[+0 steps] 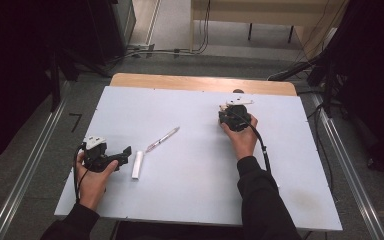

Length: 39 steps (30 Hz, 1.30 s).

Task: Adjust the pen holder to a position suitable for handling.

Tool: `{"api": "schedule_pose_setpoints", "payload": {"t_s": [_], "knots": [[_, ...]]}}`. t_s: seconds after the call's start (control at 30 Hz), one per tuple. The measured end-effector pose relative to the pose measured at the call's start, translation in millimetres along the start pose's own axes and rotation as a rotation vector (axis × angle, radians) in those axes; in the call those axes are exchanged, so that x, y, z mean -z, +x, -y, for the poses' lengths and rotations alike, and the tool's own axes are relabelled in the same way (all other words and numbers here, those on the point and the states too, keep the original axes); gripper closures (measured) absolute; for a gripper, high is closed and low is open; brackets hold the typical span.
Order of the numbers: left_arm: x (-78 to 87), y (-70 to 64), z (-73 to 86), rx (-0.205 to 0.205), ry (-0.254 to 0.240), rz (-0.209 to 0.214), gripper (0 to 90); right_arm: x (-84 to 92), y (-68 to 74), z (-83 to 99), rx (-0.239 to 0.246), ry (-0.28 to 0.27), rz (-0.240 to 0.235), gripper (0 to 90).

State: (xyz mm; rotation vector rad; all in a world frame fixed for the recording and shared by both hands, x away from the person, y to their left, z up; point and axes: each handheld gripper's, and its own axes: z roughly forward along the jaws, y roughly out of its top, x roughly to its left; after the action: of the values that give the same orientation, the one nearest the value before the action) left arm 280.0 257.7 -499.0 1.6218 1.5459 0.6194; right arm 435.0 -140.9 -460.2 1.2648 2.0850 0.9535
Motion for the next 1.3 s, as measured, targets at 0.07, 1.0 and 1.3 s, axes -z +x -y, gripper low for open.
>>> {"api": "schedule_pose_setpoints", "payload": {"t_s": [0.07, 1.0, 1.3], "knots": [[-0.1, -0.1, 0.1, 0.000, 0.001, 0.001, 5.5, 1.3, 2.3, 0.7, 0.015, 0.000, -0.011, 63.4], [-0.6, -0.5, 0.5, -0.001, 0.004, 0.004, 5.6, 35.1, 81.2, 19.8, 0.134, 0.018, -0.160, 63.4], [-0.3, -1.0, 0.5, -0.001, 0.002, 0.005, 5.9, 39.6, 89.7, 23.3, 0.159, 0.021, -0.186, 61.9]]}}
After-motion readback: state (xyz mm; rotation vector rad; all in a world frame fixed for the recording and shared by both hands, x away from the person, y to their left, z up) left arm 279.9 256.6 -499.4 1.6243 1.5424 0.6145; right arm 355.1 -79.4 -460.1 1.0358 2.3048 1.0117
